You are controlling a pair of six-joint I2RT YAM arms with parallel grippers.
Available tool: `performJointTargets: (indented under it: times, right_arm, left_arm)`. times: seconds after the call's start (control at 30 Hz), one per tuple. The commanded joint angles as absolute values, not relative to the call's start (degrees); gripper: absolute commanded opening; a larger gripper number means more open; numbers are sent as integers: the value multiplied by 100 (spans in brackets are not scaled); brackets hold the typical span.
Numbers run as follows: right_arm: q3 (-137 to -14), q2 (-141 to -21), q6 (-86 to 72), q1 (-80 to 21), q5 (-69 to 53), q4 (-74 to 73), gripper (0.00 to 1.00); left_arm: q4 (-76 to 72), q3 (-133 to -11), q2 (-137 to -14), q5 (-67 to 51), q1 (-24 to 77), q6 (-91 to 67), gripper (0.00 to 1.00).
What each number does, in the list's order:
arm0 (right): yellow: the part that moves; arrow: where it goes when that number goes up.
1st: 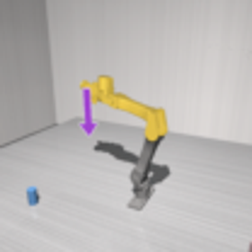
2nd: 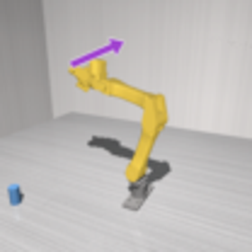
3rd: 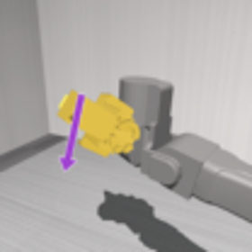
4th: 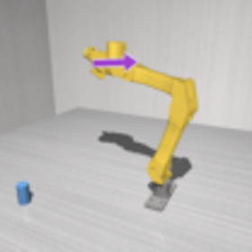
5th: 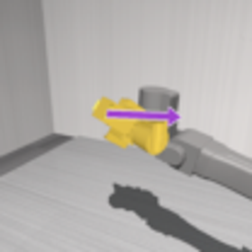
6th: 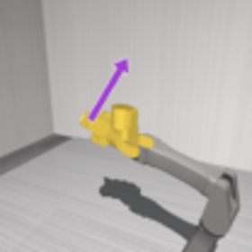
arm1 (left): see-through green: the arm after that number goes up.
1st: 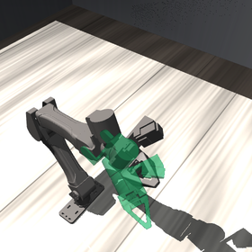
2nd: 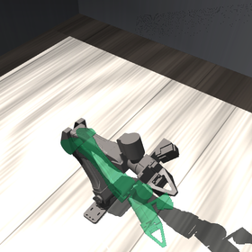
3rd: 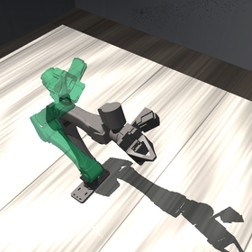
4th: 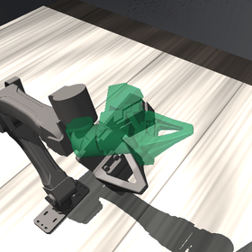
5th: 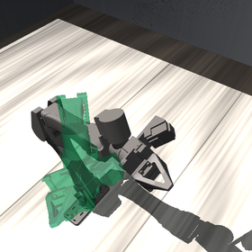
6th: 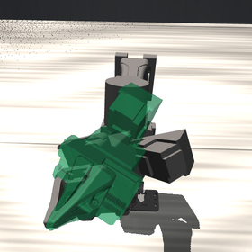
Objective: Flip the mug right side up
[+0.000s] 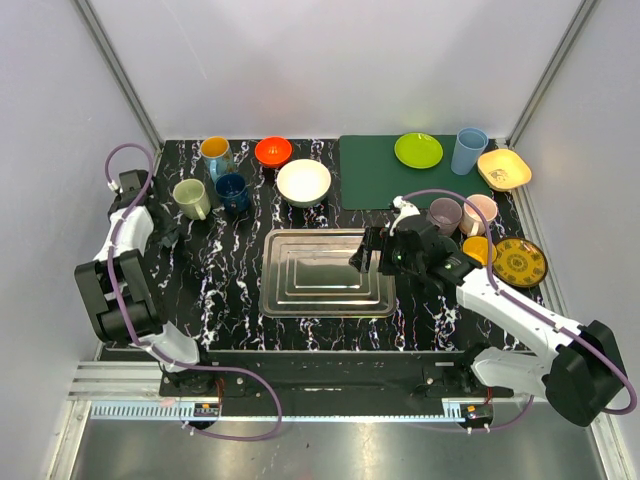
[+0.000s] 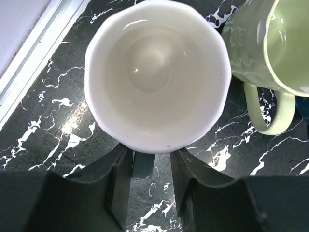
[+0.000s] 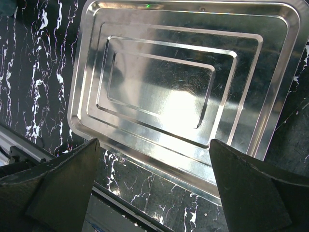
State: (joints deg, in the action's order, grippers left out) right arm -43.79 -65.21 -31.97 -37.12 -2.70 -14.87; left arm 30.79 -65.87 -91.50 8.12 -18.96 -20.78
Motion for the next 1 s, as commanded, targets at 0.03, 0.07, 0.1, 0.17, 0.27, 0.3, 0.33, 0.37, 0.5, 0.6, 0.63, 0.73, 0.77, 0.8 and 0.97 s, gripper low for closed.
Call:
performJointTargets:
  times: [0.03,0.07,0.1,0.17,0.27,0.3,0.33,0.37,0.5,0.6,0.63,0.73,0.77,0.8,0.97]
  right_arm:
    - [-4377,-6460,-3164,-3700,-299,-1406,100]
    - [-4377,-6451,-3173,-3700,-308,-1406,100]
    - [-4377,-6460,-3173,-3700,-290,-1406,100]
    - [-4386,-6469,-3173,-3709,-281,-1415,100]
    - [-4395,-6486,-3173,-3700,-281,-1424,100]
    - [-4395,-6486,-3173,-3700,-281,-1424,100]
    - [-4395,-6486,-3173,-3700,-281,-1415,100]
    - [-4395,-6469,-3164,-3700,-290,-1415,100]
    - [-4430,-6399,-3182,-3700,-299,-1459,100]
    - [-4474,-6346,-3182,-3700,-342,-1477,100]
    - [-4500,-6320,-3190,-3700,-351,-1477,100]
    - [-4605,-6311,-3243,-3700,-404,-1468,100]
    - [-4684,-6311,-3261,-3700,-430,-1485,100]
    - [-4728,-6319,-3278,-3709,-431,-1520,100]
    - [-4826,-5891,-3524,-3709,-448,-1461,100]
  left_arm:
    - [2874,-6776,-9316,703,-2013,-2039,38]
    - [2865,-6768,-9325,694,-2013,-2048,39]
    - [2874,-6759,-9325,686,-2021,-2048,39]
    - [2874,-6733,-9334,668,-2021,-2039,35]
    - [2857,-6689,-9290,677,-2021,-2039,22]
    - [2856,-6680,-9273,677,-2021,-2048,11]
    - [2865,-6680,-9229,677,-2013,-2048,5]
    - [2900,-6680,-9202,685,-2021,-2057,0]
    - [3085,-6680,-8774,721,-2013,-2266,0]
    - [3120,-6513,-8028,607,-1952,-2556,0]
    - [3216,-6495,-7833,580,-1795,-2619,0]
    - [3435,-6513,-7025,894,-1085,-2777,0]
    - [3480,-6521,-6814,966,-907,-2795,0]
    - [3524,-6513,-6376,1028,-766,-2891,0]
    - [3788,-6381,-5003,749,43,-3382,0]
